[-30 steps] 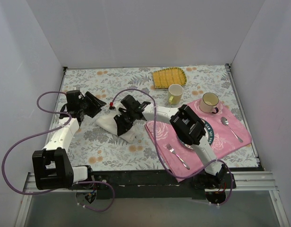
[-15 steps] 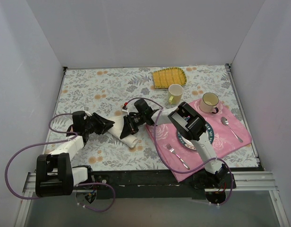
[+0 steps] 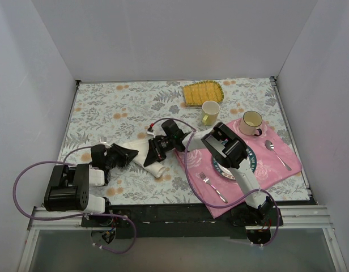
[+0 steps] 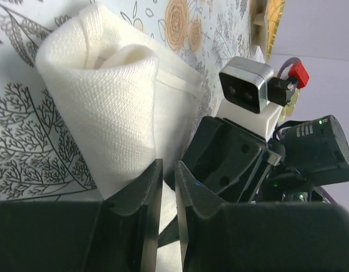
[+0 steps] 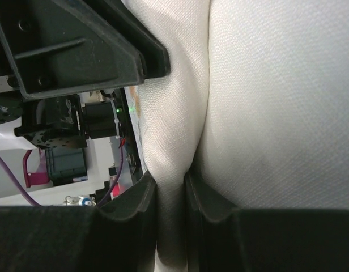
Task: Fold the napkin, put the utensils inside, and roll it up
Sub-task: Roll the napkin with the utensil
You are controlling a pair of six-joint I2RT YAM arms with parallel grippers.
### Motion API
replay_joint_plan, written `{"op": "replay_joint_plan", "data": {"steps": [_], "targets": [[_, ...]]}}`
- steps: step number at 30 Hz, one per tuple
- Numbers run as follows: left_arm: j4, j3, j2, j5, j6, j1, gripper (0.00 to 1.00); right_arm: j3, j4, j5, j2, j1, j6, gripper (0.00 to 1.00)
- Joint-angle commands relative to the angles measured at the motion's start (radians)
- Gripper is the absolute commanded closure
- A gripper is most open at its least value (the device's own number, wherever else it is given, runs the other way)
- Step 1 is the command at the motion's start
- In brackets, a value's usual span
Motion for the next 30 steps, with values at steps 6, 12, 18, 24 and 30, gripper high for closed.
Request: {"op": "replay_joint_plan", "data": {"steps": [6,12,18,24,30], "targets": [[-0.072,0.043,0.077,-0.177,0.051,-0.006,0.86,0.058,-0.435,0.195,-0.09,0.016,-0.336,0.54],[-0.129,0.084,0.131,-0.174,0.066,-0.006,0.88,0.095,-0.644,0.256,-0.153,0.027,-0.541,0.43],[-0.192,0.132,0.149,-0.167,0.084,-0.006,0.88,0.039,-0.7,0.377,-0.176,0.058,-0.654,0.46],[-0.267,0.167,0.16,-0.177,0.11,-0.006,0.89,0.014,-0.718,0.482,-0.174,0.084,-0.709,0.62],[-0.347,0.219,0.17,-0.185,0.143,-0.007,0.89,0.034,-0.785,0.604,-0.19,0.099,-0.784,0.66]]}}
